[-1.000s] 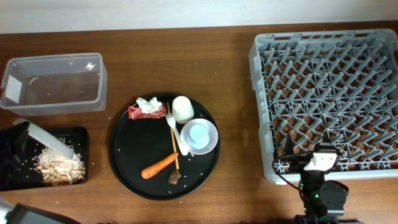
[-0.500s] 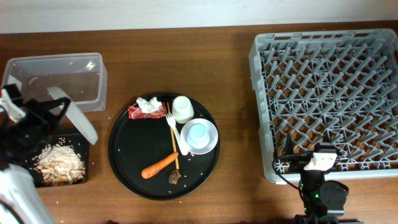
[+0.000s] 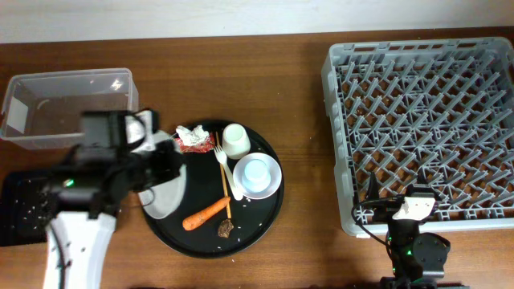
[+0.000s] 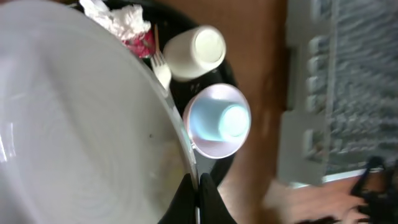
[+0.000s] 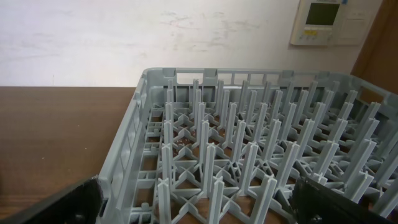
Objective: Sort waste into correct bins and load items into the dishwasher rack
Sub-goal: 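Carry the emptied plate back and lower it onto the round tray, then release the plate and move left gripper down to the carrot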
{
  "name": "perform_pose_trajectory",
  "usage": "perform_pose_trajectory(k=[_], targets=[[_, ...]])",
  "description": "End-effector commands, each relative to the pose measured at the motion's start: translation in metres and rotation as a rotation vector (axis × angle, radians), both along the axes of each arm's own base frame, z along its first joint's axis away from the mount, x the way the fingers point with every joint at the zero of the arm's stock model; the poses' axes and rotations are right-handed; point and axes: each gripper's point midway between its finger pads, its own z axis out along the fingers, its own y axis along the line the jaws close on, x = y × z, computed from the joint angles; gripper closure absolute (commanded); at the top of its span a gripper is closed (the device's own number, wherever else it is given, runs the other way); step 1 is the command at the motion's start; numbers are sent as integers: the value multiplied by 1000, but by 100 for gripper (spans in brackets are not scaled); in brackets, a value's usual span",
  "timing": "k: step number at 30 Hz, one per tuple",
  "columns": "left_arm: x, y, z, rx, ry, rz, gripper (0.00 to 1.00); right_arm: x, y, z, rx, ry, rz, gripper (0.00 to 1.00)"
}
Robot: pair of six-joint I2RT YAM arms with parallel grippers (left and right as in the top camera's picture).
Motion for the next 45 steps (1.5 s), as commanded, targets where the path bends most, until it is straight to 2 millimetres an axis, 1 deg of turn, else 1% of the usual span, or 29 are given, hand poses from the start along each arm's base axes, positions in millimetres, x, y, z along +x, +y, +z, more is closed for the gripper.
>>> perform_pose_trajectory(k=[1,2,4,6,7,12,13,18,21,22,24,27,30,33,35,36,37,38,40,42,44,45], targets=[[11,5,-27,187,57,48,99,0,-1,-3,-3,5,-3,1],[14,1,-37,226,79,38,100,0,-1,-3,-3,6,-3,1],[21,-12,-54,248,113,-4,99,0,-1,-3,-3,5,-3,1],[31,-21,-72,269,140,-27,99,0,-1,-3,-3,5,-3,1],[37,-21,-82,293,152,-24,100,0,-1,-3,-3,5,-3,1],[60,-17,-114,349,179,5,100,0,-1,-3,-3,6,-3,1],[62,-15,-123,370,196,9,99,0,-1,-3,-3,5,-3,1],[65,-10,-151,422,259,11,99,0,-1,-3,-3,6,-3,1],[66,-5,-155,451,260,20,97,0,-1,-3,-3,6,-3,1],[67,-5,-155,450,260,20,88,0,-1,-3,-3,5,-3,1],[66,-5,-155,451,261,18,82,0,-1,-3,-3,5,-3,1],[63,-6,-156,449,274,13,82,0,-1,-3,-3,5,-3,1],[59,-17,-155,389,289,-16,83,0,-1,-3,-3,5,-3,1],[49,-19,-142,376,329,-31,83,0,-1,-3,-3,5,-3,1],[36,-16,-128,397,371,-67,82,0,-1,-3,-3,5,-3,1],[27,-19,-124,397,392,-102,83,0,-1,-3,-3,6,-3,1],[18,-28,-124,386,408,-153,83,0,-1,-3,-3,5,-3,1],[9,-41,-126,389,411,-218,83,0,-1,-3,-3,5,-3,1],[-1,-59,-129,409,405,-283,81,0,-1,-3,-3,5,-3,1],[-6,-67,-129,438,391,-317,75,0,-1,-3,-3,5,-3,1],[-6,-67,-129,473,378,-319,70,0,-1,-3,-3,6,-3,1],[-5,-65,-129,480,375,-317,57,0,-1,-3,-3,5,-3,1]])
